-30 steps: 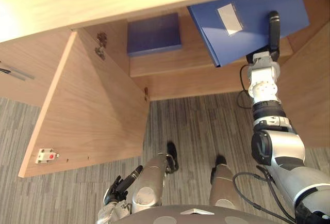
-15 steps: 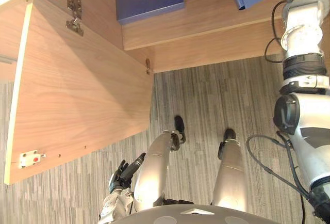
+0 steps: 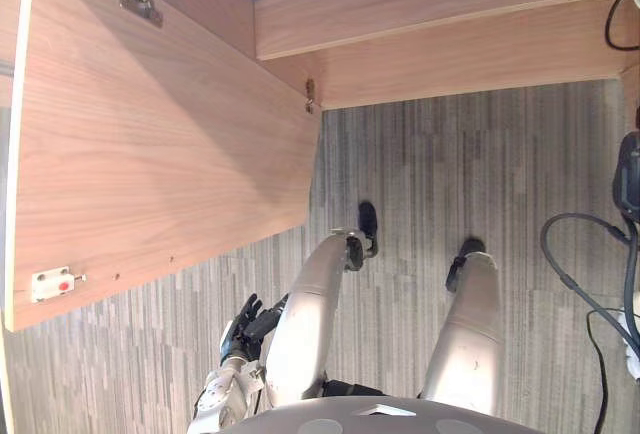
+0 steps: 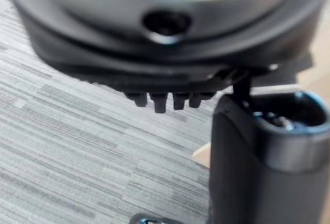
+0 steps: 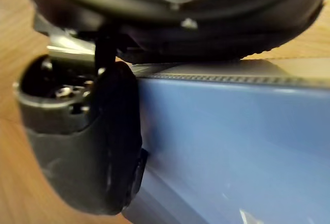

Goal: Walk over to the cabinet, pick up the folder, carry it to the office cabinet, place the folder inside the office cabinet, then close the office cabinet door

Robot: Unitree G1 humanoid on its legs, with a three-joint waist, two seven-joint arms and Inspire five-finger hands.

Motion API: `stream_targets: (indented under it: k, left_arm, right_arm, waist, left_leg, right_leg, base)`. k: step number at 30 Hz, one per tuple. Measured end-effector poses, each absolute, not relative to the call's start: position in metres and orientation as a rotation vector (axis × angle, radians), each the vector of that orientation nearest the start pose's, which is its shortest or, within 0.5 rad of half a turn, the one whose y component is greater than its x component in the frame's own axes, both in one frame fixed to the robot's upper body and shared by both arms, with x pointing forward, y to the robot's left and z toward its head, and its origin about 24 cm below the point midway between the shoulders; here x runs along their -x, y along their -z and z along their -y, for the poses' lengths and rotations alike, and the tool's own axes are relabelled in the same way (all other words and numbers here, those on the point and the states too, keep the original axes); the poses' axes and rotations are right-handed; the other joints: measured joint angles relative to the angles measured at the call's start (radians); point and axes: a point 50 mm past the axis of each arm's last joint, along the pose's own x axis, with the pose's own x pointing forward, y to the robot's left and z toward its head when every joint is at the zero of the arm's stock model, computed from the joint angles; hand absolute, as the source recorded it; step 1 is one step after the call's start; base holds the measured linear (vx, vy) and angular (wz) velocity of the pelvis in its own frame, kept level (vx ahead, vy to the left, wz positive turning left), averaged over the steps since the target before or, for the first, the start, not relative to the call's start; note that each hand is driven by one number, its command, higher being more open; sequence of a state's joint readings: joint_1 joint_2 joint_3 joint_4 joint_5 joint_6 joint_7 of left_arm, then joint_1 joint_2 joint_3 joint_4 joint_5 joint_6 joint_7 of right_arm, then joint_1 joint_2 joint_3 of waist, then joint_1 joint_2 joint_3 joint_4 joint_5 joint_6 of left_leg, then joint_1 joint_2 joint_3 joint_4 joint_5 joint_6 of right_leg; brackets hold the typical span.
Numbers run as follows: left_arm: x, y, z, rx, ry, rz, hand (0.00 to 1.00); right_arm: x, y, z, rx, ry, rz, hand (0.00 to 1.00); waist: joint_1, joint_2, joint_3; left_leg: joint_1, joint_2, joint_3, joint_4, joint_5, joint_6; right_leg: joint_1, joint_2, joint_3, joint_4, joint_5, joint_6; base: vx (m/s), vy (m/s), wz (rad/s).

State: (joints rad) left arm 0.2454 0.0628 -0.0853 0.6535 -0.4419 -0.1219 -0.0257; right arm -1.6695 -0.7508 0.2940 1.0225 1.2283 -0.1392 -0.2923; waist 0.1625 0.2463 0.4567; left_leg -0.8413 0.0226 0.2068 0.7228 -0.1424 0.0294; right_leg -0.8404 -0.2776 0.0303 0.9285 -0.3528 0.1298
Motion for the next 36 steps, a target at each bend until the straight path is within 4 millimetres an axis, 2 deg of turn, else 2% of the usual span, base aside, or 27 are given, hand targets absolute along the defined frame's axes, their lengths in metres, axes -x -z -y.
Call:
stream_targets:
  k: [3,11,12,20,28,32,36]
  left_arm:
    - [-0.113,0.125,-0.167,0.348,-0.167,-0.756,1.00]
    - [-0.088,0.131,-0.158,0.350,-0.098,-0.881,1.00]
    - [-0.088,0.131,-0.158,0.348,-0.095,-0.880,1.00]
    - [-0.087,0.127,-0.160,0.356,-0.069,-0.884,1.00]
    - [-0.081,0.117,-0.160,0.373,-0.030,-0.870,1.00]
    - [-0.082,0.112,-0.163,0.339,0.015,-0.867,1.00]
    - [-0.083,0.109,-0.164,0.324,0.041,-0.863,1.00]
  right_arm:
    - [-0.355,-0.450,0.254,-0.626,0.222,0.738,0.00]
    - [-0.355,-0.443,0.269,-0.648,0.321,0.678,0.00]
    - [-0.355,-0.443,0.269,-0.648,0.322,0.677,1.00]
    - [-0.354,-0.443,0.270,-0.646,0.324,0.673,1.00]
    - [-0.346,-0.448,0.277,-0.744,0.304,0.715,1.00]
    - [-0.346,-0.440,0.283,-0.786,0.302,0.718,1.00]
    - [-0.347,-0.430,0.293,-0.839,0.307,0.708,1.00]
  waist:
    - [-0.001,0.001,0.000]
    - [0.001,0.009,0.005]
    - [0.001,0.009,0.005]
    - [-0.009,0.009,0.005]
    - [-0.004,0.008,0.005]
    - [-0.004,0.009,0.005]
    - [-0.002,0.009,0.005]
  left_leg:
    - [-0.052,-0.008,-0.006,0.046,-0.010,0.001]
    - [-0.195,-0.010,-0.046,0.217,-0.050,-0.004]
    - [-0.201,-0.011,-0.046,0.223,-0.050,-0.005]
    - [-0.229,-0.015,-0.047,0.261,-0.053,-0.006]
    - [-0.320,-0.012,-0.069,0.486,-0.146,-0.023]
    - [-0.339,-0.010,-0.069,0.546,-0.174,-0.027]
    - [-0.340,-0.009,-0.068,0.551,-0.176,-0.021]
  right_leg:
    - [-0.050,-0.013,0.002,0.056,-0.022,0.001]
    - [-0.165,-0.037,0.001,0.219,-0.081,0.006]
    - [-0.172,-0.037,0.002,0.229,-0.083,0.007]
    - [-0.201,-0.050,0.005,0.281,-0.101,0.005]
    - [-0.266,-0.066,0.035,0.499,-0.215,0.007]
    - [-0.281,-0.067,0.049,0.554,-0.245,0.012]
    - [-0.280,-0.067,0.047,0.553,-0.247,0.014]
  base:
    - [-0.06,-0.020,0.18]
    - [-0.09,0.000,0.14]
    - [-0.20,-0.019,0.11]
    - [-0.07,-0.018,0.05]
    - [-0.06,-0.010,0.09]
    - [-0.05,-0.017,0.01]
    - [0.00,0.000,0.00]
